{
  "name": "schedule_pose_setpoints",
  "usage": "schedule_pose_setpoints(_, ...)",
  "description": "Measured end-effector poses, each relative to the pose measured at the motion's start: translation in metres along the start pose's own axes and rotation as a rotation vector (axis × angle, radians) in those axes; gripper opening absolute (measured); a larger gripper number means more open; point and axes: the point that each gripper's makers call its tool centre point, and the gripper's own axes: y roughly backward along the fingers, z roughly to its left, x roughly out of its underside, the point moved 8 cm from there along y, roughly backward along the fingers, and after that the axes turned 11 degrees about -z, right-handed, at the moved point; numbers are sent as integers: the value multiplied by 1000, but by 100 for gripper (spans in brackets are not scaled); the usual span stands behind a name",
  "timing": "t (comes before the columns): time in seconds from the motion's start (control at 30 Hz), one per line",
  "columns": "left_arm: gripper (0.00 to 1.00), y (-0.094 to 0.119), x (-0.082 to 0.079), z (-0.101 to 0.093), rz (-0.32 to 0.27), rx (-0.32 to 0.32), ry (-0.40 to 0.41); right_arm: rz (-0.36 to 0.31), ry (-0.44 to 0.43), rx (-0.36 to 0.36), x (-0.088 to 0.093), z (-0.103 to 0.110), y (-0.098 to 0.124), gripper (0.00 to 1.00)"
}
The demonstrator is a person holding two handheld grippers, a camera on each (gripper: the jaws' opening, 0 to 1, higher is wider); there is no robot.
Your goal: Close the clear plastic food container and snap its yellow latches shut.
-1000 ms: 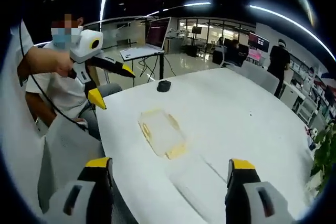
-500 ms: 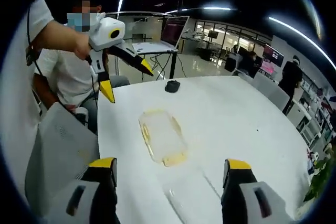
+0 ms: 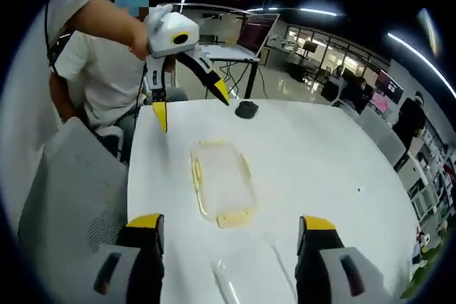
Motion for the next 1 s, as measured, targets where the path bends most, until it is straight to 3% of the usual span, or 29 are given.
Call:
schedule_pose_setpoints(0.07, 71, -2, 8, 6, 38, 8, -24, 7, -1, -10, 2, -2, -6, 74)
schedule_pose_setpoints(0.33, 67, -7, 23, 18, 68, 82, -7, 53, 30, -43, 14, -8, -24, 74)
schedule_pose_setpoints(0.57, 64, -17, 36, 24, 120, 143, -65, 91, 49, -91, 21, -12, -43, 68)
schedule_pose_setpoints(0.6, 65, -17, 41, 27, 153, 151, -97, 99, 55, -101, 22, -12, -46, 67)
schedule_pose_setpoints(1.0, 61, -26, 65, 38, 206, 213, -69, 167, 72, -181, 36, -15, -75, 61)
